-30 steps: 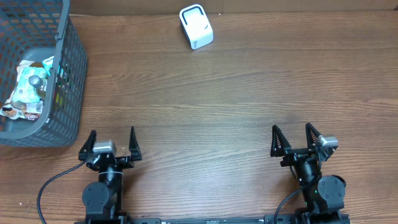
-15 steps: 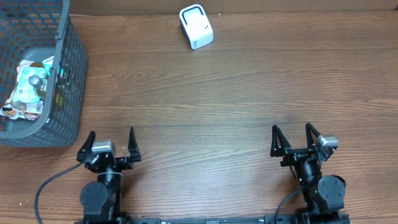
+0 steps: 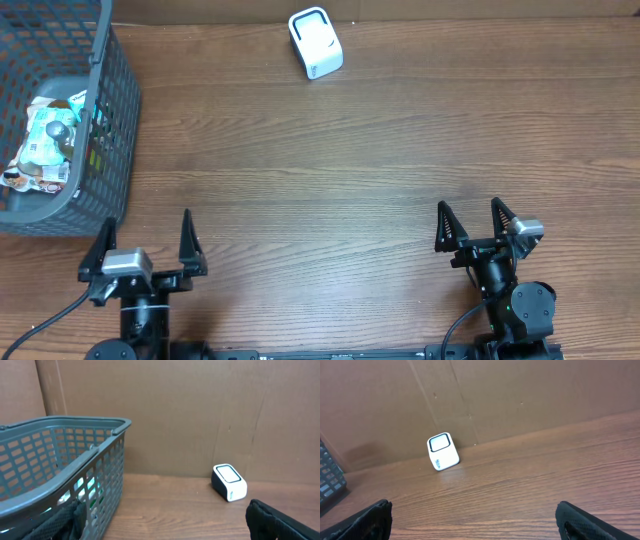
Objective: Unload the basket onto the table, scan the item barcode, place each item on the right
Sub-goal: 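Move the left gripper over the grey basket and reach inside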
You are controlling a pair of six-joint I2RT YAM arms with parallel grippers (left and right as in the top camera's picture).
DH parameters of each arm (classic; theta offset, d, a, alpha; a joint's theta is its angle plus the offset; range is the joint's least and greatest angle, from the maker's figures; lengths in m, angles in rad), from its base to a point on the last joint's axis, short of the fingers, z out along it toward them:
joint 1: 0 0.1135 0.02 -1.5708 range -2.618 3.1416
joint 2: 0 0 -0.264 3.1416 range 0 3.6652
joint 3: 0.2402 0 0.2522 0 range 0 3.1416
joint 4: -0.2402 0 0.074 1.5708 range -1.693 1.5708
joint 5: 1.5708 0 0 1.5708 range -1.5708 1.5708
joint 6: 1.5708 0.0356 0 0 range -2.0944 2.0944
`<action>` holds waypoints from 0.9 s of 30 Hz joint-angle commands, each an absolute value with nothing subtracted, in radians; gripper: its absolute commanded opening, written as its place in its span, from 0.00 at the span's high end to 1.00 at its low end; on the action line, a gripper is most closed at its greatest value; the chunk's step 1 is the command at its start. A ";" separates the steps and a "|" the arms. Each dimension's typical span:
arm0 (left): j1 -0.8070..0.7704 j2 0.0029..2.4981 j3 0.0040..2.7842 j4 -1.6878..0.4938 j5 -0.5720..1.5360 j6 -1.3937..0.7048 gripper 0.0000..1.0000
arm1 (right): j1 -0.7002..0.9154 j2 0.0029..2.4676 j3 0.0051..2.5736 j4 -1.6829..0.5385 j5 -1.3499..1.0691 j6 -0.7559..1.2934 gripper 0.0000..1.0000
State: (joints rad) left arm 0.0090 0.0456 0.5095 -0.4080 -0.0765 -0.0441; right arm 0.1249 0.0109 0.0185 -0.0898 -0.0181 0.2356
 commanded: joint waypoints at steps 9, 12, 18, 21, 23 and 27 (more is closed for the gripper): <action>0.013 0.340 0.720 -0.546 -0.033 -0.023 0.00 | 0.122 0.006 0.008 -0.084 -0.012 0.240 0.00; 0.013 0.440 0.804 -0.614 0.003 -0.026 0.00 | 0.122 0.006 0.008 -0.084 -0.012 0.239 0.00; 0.013 0.664 1.024 -0.820 0.053 -0.025 0.00 | 0.122 0.006 0.008 -0.084 -0.012 0.239 0.00; 0.013 0.783 1.162 -0.936 0.109 -0.025 0.00 | 0.122 0.006 0.008 -0.084 -0.012 0.239 0.00; 0.013 0.842 1.227 -0.976 0.150 -0.026 0.00 | 0.122 0.006 0.008 -0.084 -0.012 0.239 0.00; 0.013 0.935 1.302 -0.958 0.280 -0.025 0.00 | 0.122 0.006 0.008 -0.084 -0.012 0.239 0.00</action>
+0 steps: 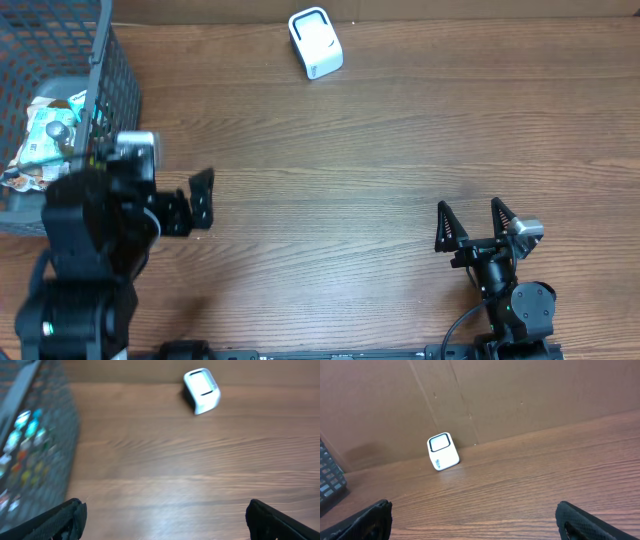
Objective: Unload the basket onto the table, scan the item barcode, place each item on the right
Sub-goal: 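Move the left gripper over the grey basket and reach inside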
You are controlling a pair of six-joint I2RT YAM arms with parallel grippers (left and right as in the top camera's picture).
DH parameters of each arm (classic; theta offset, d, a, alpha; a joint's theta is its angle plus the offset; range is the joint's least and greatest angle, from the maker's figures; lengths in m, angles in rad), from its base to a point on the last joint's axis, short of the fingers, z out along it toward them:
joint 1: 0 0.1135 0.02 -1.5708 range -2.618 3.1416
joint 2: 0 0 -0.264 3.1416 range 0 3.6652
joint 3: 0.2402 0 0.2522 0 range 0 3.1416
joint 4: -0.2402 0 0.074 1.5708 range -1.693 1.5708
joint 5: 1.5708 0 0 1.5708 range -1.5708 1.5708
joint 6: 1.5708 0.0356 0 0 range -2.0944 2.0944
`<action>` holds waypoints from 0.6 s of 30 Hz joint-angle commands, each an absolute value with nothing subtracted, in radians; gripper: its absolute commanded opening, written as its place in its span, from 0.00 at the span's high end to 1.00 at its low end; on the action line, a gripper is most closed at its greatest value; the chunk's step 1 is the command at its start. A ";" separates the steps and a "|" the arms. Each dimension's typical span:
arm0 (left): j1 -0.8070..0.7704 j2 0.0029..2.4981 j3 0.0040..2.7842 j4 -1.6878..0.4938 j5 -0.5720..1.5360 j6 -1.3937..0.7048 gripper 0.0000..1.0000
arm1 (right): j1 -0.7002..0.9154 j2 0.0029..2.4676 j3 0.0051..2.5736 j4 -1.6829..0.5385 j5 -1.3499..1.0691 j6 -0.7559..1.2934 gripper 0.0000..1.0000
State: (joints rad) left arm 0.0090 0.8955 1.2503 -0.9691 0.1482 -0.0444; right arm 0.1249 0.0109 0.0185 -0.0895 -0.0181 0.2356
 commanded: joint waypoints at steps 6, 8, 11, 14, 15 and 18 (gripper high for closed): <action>0.013 0.977 1.308 -0.857 0.350 -0.027 0.28 | 0.122 0.006 0.008 -0.084 -0.012 0.239 0.00; 0.013 0.979 1.308 -0.828 0.353 -0.033 0.10 | 0.122 0.006 0.008 -0.084 -0.012 0.239 0.00; 0.013 0.979 1.308 -0.801 0.352 -0.032 0.05 | 0.122 0.006 0.008 -0.084 -0.012 0.239 0.00; 0.013 0.980 1.307 -0.799 0.331 -0.031 0.68 | 0.122 0.006 0.008 -0.084 -0.012 0.240 0.00; 0.013 0.988 1.306 -0.801 0.305 -0.043 0.87 | 0.122 0.006 0.008 -0.084 -0.012 0.239 0.00; 0.013 1.010 1.306 -0.829 0.226 -0.123 0.96 | 0.122 0.006 0.008 -0.084 -0.012 0.239 0.00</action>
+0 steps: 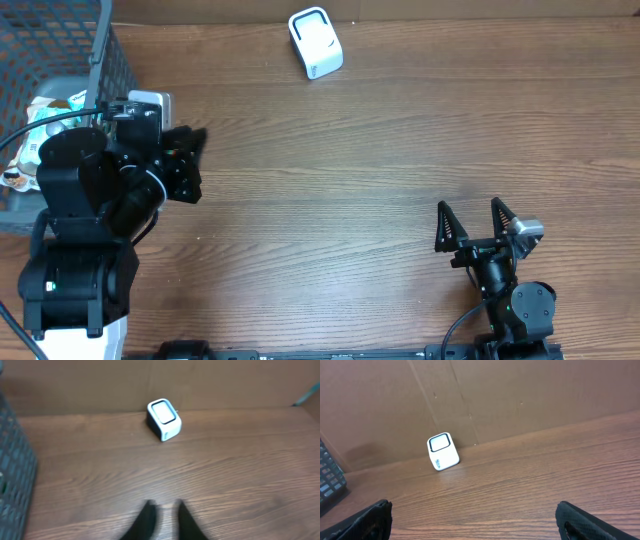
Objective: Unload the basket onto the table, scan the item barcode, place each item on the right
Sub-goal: 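Move the left gripper over the grey basket and reach inside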
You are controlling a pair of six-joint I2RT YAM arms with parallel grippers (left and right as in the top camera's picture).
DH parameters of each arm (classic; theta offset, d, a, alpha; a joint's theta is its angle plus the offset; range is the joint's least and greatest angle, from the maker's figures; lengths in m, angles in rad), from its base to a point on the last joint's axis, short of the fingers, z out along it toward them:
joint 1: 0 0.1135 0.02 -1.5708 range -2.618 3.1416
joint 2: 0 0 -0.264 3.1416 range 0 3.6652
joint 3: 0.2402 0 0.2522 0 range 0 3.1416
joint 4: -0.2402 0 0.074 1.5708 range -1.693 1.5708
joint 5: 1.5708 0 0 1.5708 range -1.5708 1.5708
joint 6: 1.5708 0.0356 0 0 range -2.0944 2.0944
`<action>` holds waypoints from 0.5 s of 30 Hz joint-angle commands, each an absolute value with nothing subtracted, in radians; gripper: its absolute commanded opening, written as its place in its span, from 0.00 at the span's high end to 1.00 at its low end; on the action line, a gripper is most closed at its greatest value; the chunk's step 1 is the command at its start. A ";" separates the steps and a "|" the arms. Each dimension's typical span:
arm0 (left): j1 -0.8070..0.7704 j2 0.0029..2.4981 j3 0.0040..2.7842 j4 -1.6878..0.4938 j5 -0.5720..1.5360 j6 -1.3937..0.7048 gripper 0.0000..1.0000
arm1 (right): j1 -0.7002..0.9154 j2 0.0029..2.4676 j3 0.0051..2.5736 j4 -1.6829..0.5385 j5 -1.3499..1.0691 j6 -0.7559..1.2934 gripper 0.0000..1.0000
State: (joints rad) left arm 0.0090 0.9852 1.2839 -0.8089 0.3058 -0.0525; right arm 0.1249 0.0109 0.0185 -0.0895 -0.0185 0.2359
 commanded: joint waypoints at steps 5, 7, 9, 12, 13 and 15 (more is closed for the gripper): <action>0.013 1.074 1.306 -0.891 0.099 -0.173 0.87 | 0.122 0.006 0.008 -0.084 -0.012 0.239 0.00; 0.014 1.102 1.316 -0.890 0.093 -0.172 0.81 | 0.122 0.006 0.008 -0.084 -0.012 0.239 0.00; 0.015 1.136 1.352 -0.884 0.094 -0.172 0.77 | 0.122 0.006 0.008 -0.084 -0.012 0.239 0.00; 0.030 1.220 1.489 -0.940 0.093 -0.163 0.73 | 0.122 0.006 0.008 -0.084 -0.012 0.239 0.00; 0.041 1.253 1.549 -0.968 0.090 -0.158 0.71 | 0.122 0.006 0.008 -0.084 -0.012 0.239 0.00; 0.066 1.321 1.672 -1.025 0.066 -0.156 0.66 | 0.122 0.006 0.008 -0.084 -0.012 0.239 0.00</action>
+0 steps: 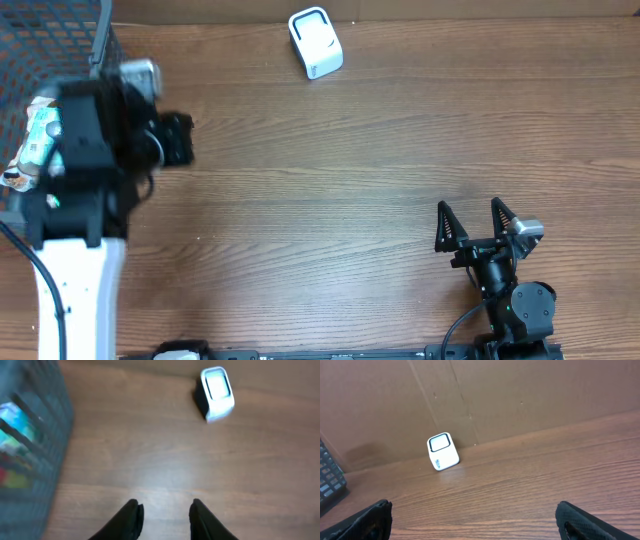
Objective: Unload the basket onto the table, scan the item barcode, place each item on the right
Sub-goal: 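Move the left gripper over the grey basket and reach inside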
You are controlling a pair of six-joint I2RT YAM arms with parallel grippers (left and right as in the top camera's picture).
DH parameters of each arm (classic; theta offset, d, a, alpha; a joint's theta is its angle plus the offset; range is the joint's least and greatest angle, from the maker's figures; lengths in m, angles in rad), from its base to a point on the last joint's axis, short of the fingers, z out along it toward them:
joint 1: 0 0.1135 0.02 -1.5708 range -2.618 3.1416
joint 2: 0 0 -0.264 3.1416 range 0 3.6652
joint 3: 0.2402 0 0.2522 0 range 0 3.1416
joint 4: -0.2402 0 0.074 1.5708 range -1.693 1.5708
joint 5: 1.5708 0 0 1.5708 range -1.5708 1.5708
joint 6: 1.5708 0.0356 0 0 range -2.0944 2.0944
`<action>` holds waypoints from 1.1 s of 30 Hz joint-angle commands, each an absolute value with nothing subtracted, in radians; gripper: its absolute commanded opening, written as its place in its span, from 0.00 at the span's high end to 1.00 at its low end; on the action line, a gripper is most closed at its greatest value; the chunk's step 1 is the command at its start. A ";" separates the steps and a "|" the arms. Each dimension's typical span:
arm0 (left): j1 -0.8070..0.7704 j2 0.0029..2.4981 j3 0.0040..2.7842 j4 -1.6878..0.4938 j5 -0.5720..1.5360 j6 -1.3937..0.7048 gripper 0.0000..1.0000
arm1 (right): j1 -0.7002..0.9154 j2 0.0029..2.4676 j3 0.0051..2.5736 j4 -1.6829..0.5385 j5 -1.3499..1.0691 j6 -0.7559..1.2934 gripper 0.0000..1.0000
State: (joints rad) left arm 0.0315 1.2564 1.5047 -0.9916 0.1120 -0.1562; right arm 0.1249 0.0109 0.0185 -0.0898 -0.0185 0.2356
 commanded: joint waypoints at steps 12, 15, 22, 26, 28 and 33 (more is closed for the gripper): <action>0.279 1.518 1.999 -1.036 0.057 -0.047 0.00 | 0.122 0.006 0.008 -0.084 -0.012 0.239 0.00; 0.339 1.518 1.999 -1.020 0.055 -0.028 0.00 | 0.122 0.006 0.008 -0.084 -0.012 0.239 0.00; 0.474 1.574 1.999 -1.028 0.048 0.106 0.00 | 0.122 0.006 0.008 -0.084 -0.012 0.239 0.00; 0.521 1.648 1.999 -1.072 0.049 0.136 0.00 | 0.122 0.006 0.008 -0.084 -0.012 0.239 0.00; 0.532 1.692 1.999 -1.098 0.051 0.157 0.00 | 0.122 0.006 0.008 -0.084 -0.012 0.240 0.00; 0.538 1.817 1.999 -1.161 0.052 0.244 0.00 | 0.122 0.006 0.008 -0.084 -0.012 0.240 0.00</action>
